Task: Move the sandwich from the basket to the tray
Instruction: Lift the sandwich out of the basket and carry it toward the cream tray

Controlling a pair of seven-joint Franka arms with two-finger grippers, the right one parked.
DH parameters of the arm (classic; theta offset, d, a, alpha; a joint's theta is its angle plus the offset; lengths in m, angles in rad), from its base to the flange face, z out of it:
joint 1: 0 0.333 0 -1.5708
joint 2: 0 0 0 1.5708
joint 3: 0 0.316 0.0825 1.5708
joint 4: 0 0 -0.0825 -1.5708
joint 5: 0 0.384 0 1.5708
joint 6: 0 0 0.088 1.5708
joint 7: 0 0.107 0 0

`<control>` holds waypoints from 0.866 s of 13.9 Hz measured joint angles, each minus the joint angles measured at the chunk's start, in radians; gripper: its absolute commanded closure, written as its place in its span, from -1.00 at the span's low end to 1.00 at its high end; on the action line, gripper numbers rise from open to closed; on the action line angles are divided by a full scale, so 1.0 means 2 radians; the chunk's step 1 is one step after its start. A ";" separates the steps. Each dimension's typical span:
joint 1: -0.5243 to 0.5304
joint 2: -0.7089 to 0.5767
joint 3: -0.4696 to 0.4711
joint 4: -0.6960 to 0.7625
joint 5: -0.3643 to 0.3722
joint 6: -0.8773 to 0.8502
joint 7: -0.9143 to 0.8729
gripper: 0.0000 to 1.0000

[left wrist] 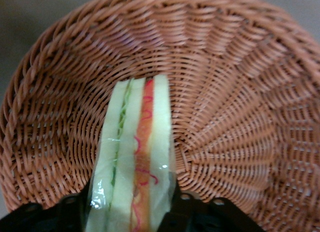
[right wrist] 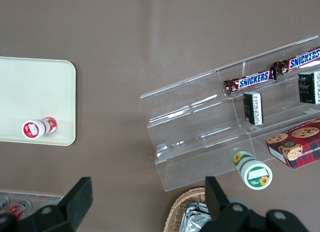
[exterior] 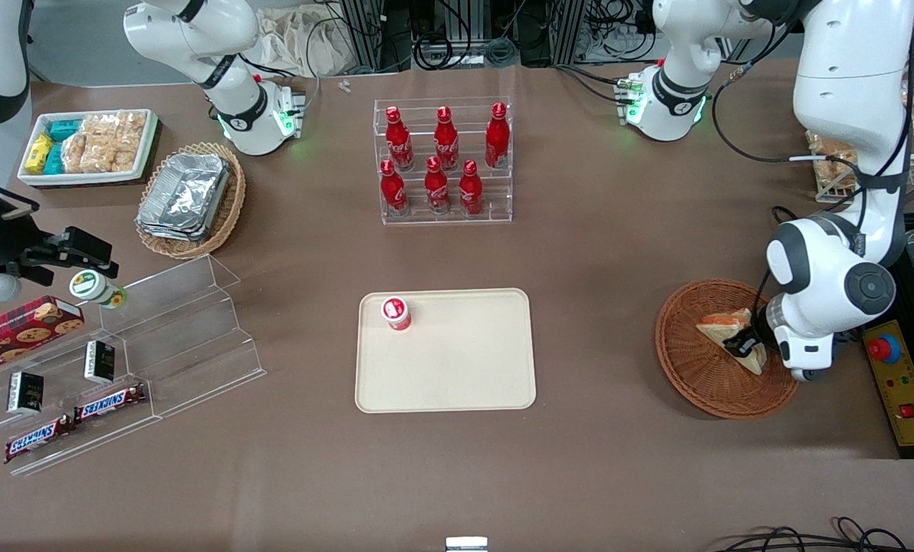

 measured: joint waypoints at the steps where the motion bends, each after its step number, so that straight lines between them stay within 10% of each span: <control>1: 0.000 -0.006 0.000 0.002 0.001 -0.010 0.001 1.00; 6: -0.001 -0.094 -0.024 0.058 0.036 -0.210 0.037 1.00; 12: -0.009 -0.113 -0.204 0.131 0.036 -0.295 0.045 1.00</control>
